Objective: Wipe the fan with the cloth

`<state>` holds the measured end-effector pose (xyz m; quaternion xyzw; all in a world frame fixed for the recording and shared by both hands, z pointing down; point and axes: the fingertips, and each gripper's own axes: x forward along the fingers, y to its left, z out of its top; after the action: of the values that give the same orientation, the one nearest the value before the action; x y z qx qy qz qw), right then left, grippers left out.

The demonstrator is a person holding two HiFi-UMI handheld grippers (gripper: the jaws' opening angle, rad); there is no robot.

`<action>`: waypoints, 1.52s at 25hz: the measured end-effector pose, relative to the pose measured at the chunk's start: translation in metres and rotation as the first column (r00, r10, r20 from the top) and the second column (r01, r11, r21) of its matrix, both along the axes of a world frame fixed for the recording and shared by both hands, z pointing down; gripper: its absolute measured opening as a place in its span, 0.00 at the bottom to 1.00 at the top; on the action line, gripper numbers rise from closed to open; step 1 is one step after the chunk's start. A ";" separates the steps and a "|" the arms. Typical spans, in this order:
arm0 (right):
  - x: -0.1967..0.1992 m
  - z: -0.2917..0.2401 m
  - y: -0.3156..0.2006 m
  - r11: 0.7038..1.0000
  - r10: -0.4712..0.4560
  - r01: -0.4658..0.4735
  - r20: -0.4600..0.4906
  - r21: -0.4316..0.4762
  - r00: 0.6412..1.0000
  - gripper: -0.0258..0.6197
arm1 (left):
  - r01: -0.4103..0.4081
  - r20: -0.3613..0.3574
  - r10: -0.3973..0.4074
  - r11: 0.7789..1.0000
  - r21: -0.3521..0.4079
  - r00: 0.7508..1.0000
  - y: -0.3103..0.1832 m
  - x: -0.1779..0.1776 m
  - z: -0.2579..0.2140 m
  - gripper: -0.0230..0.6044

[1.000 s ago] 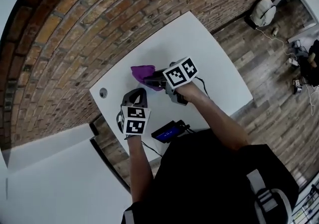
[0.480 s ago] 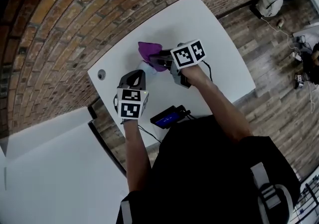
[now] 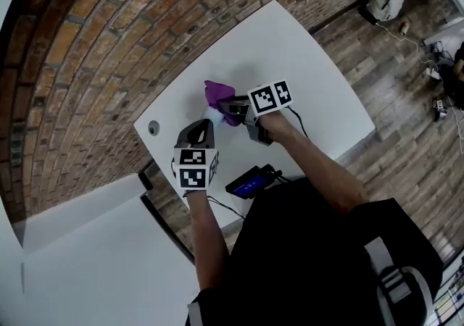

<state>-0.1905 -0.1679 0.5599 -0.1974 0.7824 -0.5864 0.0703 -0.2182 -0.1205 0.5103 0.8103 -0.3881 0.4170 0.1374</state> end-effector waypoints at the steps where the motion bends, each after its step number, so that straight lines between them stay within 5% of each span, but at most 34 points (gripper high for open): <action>1: 0.001 0.012 0.004 1.000 -0.002 0.002 -0.013 -0.030 1.000 0.13 | 0.001 -0.001 -0.001 1.000 0.000 1.000 0.000 0.000 0.000 0.04; 7: 0.013 0.050 0.018 0.996 -0.026 0.012 -0.151 -0.093 0.988 0.13 | 0.004 -0.011 -0.004 1.000 -0.005 1.000 0.000 0.001 0.000 0.04; 11: 0.019 -0.011 -0.005 0.996 0.073 -0.068 0.093 -0.050 0.993 0.13 | 0.007 -0.015 -0.007 1.000 -0.001 1.000 0.000 0.001 -0.001 0.04; 14: 0.005 -0.037 -0.003 0.998 0.029 -0.017 0.238 -0.053 0.971 0.13 | 0.007 -0.015 -0.007 1.000 -0.002 1.000 0.001 0.000 -0.001 0.04; 23: 0.011 0.051 0.009 0.986 0.021 -0.035 -0.083 -0.165 0.996 0.13 | 0.016 -0.033 -0.016 1.000 -0.003 0.999 0.002 -0.001 -0.001 0.04; 30: -0.001 0.028 0.010 0.927 0.130 -0.042 0.214 -0.373 0.968 0.13 | 0.021 -0.040 -0.021 1.000 0.001 0.999 0.001 -0.001 -0.001 0.04; 35: -0.012 0.057 0.010 0.926 0.100 -0.045 0.129 -0.374 0.987 0.13 | 0.024 -0.047 -0.024 1.000 -0.001 0.999 0.000 0.000 -0.001 0.04; 38: -0.014 0.081 0.011 0.949 0.004 -0.015 -0.037 -0.315 0.999 0.13 | 0.029 -0.051 -0.029 1.000 0.002 0.998 0.000 -0.001 -0.001 0.04</action>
<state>-0.2047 -0.1567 0.6410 -0.2202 0.6790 -0.6998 0.0267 -0.2187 -0.1210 0.5093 0.8152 -0.3968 0.3936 0.1520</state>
